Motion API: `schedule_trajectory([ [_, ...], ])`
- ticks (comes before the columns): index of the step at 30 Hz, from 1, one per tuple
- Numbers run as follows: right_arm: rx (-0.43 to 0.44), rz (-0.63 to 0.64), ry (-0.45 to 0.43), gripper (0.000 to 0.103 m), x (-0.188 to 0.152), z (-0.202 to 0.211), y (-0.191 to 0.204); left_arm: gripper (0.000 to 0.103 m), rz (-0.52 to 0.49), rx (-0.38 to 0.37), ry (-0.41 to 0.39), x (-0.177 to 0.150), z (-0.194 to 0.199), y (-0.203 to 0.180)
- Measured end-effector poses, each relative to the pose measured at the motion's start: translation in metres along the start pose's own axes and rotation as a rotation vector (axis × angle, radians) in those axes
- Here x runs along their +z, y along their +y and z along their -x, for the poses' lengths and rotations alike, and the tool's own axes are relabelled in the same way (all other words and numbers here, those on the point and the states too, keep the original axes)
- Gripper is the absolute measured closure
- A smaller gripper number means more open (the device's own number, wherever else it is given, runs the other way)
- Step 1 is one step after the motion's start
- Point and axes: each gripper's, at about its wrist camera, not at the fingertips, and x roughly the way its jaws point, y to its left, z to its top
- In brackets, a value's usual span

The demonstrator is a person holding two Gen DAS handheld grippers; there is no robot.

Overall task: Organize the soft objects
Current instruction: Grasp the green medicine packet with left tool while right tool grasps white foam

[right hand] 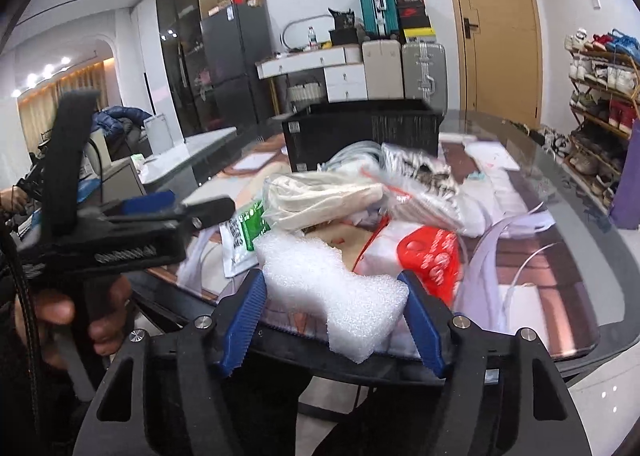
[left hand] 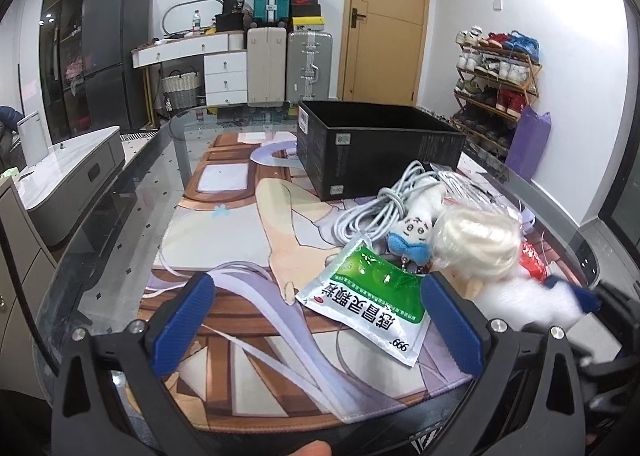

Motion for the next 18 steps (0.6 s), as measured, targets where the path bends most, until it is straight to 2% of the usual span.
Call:
schedule_trajectory([
  [4,0.01,-0.01,-0.032,0.034,0.006,0.014,-0.007,0.0,-0.035,-0.045,0.046,0.0,-0.008,-0.005],
  [13,0.02,-0.005,0.001,0.034,-0.001,0.021,-0.013,0.0,-0.163,-0.053,0.17,0.002,-0.037,-0.026],
  [18,0.03,0.006,-0.002,0.034,0.001,0.022,-0.007,0.0,-0.157,-0.083,0.203,0.007,-0.048,-0.029],
])
